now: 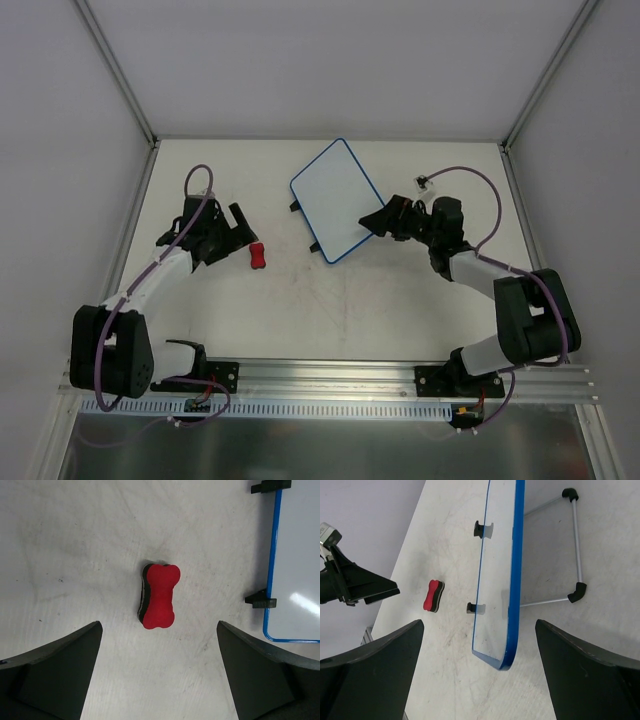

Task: Erase the whiteboard

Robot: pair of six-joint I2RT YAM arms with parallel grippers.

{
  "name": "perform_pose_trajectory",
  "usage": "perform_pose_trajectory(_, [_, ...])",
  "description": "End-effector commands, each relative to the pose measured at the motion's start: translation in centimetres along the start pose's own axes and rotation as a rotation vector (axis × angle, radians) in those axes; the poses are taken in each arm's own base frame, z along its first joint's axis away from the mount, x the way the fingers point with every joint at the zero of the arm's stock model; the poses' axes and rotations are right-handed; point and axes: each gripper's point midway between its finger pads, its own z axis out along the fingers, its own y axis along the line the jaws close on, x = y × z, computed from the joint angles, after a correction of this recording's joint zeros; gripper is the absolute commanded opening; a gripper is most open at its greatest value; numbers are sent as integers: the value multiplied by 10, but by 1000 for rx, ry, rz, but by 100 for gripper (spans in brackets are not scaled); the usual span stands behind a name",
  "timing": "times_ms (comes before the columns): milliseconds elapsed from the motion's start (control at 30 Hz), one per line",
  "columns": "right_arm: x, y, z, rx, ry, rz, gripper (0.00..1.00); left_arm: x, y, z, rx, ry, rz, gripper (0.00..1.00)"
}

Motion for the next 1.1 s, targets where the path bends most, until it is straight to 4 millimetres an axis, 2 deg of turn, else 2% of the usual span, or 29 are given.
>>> perform_pose_trajectory(0, [-19,5,-11,40,-75,-85,99,-13,3,-17,-15,-92,33,99])
perform_pose_trajectory(200, [-35,25,-29,41,-154,-136,99,-31,7,-46,-16,-250,55,99])
perform_pose_trajectory(233, [-30,18,-34,85,-142,-127,99,-33,7,-51,-10,-268,59,99])
perform_pose_trajectory(267, [-40,16,-42,136,-187,-160,99,-37,3,-62,13,-308,64,99])
perform_pose_trajectory(333, [-39,5,-53,225,-193,-160,99,-38,3,-71,28,-341,62,99])
perform_pose_trajectory(367, [-45,0,-60,275,-223,-177,99,-41,1,-82,50,-383,56,99])
perform_pose_trajectory(400, [-52,4,-70,292,-264,-190,99,-38,5,-83,44,-392,33,99])
perform_pose_trajectory(467, [-52,-7,-85,383,-295,-186,99,-39,10,-89,39,-435,-4,99])
perform_pose_trajectory(500, [-55,-8,-92,409,-310,-196,99,-41,8,-98,59,-469,-15,99])
perform_pose_trajectory(533, [-53,-6,-104,435,-315,-197,99,-40,12,-98,51,-482,-23,99])
perform_pose_trajectory(567, [-55,-13,-114,489,-339,-197,99,-42,13,-105,59,-513,-24,99])
perform_pose_trajectory(600, [-54,-16,-122,522,-352,-199,99,-41,14,-107,59,-524,-22,99])
perform_pose_trajectory(633, [-53,-11,-134,528,-376,-204,99,-36,18,-105,56,-522,-29,99])
perform_pose_trajectory(700, [-39,-21,-145,561,-378,-209,99,-33,18,-109,85,-543,-46,99])
perform_pose_trajectory(733, [-33,-24,-151,570,-383,-191,99,-24,23,-103,87,-529,-58,99])
perform_pose_trajectory(767, [-33,-18,-159,552,-421,-197,99,-21,23,-106,108,-542,-58,99])
perform_pose_trajectory(800, [-18,-28,-160,564,-404,-191,99,-17,26,-103,106,-540,-59,99])
perform_pose_trajectory(867, [-13,-29,-168,558,-443,-190,99,-8,35,-97,96,-542,-48,99])
perform_pose_trajectory(900, [-2,-39,-167,571,-428,-186,99,-6,37,-95,92,-542,-40,99])
perform_pose_trajectory(1067, [-1,-60,-172,630,-499,-204,99,-1,51,-82,41,-541,-5,99])
